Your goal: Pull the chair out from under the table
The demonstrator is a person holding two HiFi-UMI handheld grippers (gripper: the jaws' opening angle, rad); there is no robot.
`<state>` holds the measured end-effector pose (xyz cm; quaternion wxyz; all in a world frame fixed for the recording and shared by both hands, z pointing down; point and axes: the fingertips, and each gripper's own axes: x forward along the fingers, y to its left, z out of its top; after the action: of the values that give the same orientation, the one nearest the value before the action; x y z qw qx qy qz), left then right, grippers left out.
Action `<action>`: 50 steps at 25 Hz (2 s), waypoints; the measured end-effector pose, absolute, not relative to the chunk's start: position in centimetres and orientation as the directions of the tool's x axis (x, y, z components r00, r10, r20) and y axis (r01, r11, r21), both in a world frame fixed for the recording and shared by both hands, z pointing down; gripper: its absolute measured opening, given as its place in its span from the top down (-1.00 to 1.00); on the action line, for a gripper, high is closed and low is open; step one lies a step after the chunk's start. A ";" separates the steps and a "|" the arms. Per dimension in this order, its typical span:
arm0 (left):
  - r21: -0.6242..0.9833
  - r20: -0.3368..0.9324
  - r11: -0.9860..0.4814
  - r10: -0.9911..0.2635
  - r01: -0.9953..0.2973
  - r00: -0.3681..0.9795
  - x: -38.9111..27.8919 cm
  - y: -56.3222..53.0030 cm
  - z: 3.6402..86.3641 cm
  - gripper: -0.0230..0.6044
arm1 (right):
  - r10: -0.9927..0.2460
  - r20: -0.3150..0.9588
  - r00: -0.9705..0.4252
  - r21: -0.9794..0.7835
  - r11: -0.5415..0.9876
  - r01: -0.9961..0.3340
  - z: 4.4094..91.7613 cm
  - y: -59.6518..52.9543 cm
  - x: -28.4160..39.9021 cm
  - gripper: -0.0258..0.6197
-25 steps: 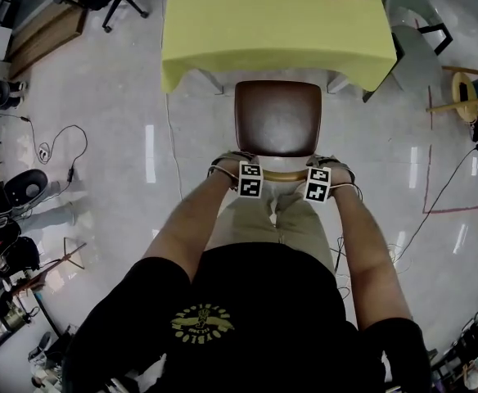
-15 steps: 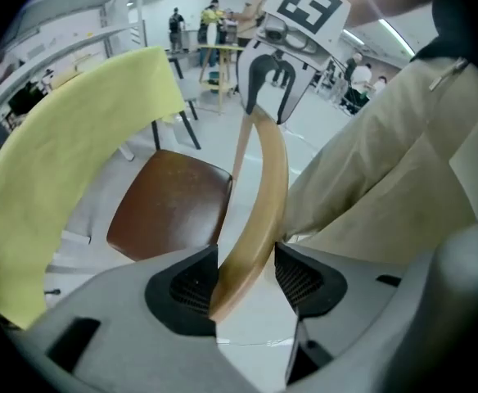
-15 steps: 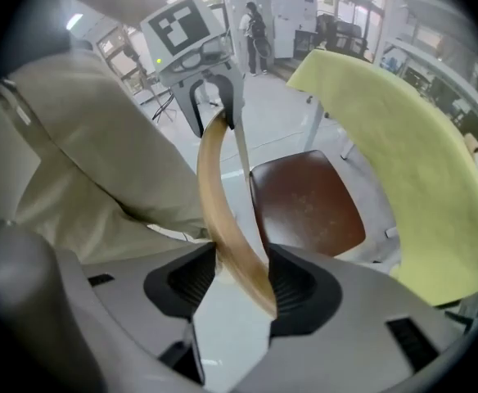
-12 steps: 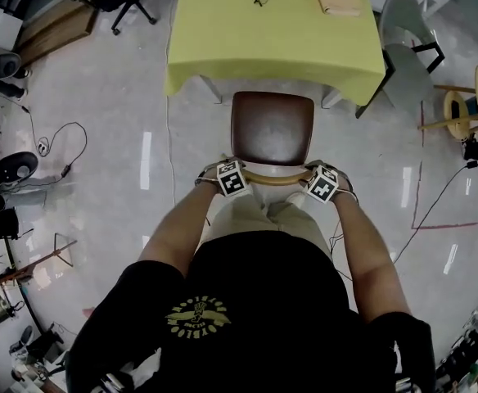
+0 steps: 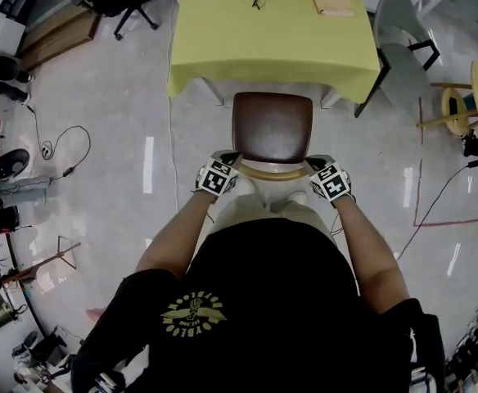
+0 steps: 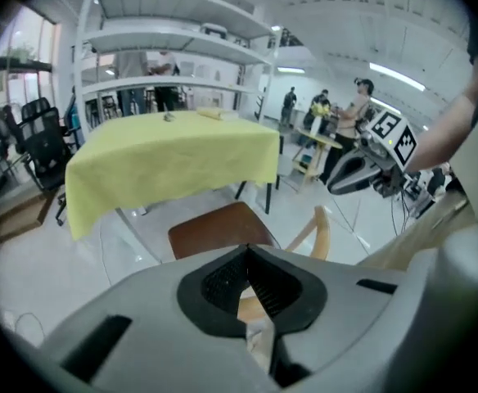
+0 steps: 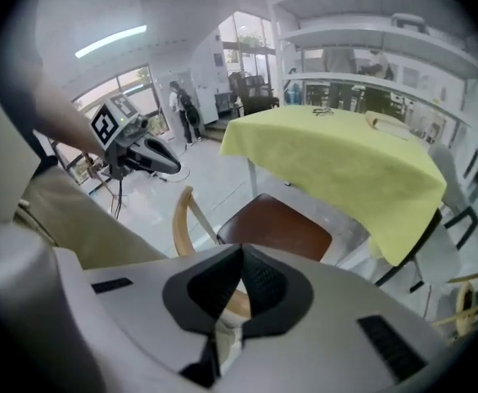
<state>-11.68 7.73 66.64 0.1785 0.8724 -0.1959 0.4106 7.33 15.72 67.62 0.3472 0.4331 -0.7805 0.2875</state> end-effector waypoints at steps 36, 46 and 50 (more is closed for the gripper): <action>0.021 0.194 -0.778 -0.613 -0.628 0.766 -4.5 3.3 33.5 0.90 | -0.889 0.226 -0.399 -0.058 0.396 -0.916 35.8 10.0 11.5 0.89; -0.109 0.094 -0.731 -0.682 -0.674 0.725 -3.0 4.3 27.5 0.90 | -0.898 0.115 -0.424 -0.008 0.426 -0.905 28.6 9.7 14.3 0.89; -0.120 0.038 -0.681 -0.730 -0.722 0.682 -3.0 4.4 24.8 0.90 | -0.901 0.086 -0.426 0.033 0.430 -0.902 26.5 9.8 16.2 0.89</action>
<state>-3.02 4.43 24.85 -0.0478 0.9159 -0.3965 0.0412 16.16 9.81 26.51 0.0451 0.5338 -0.8444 0.0090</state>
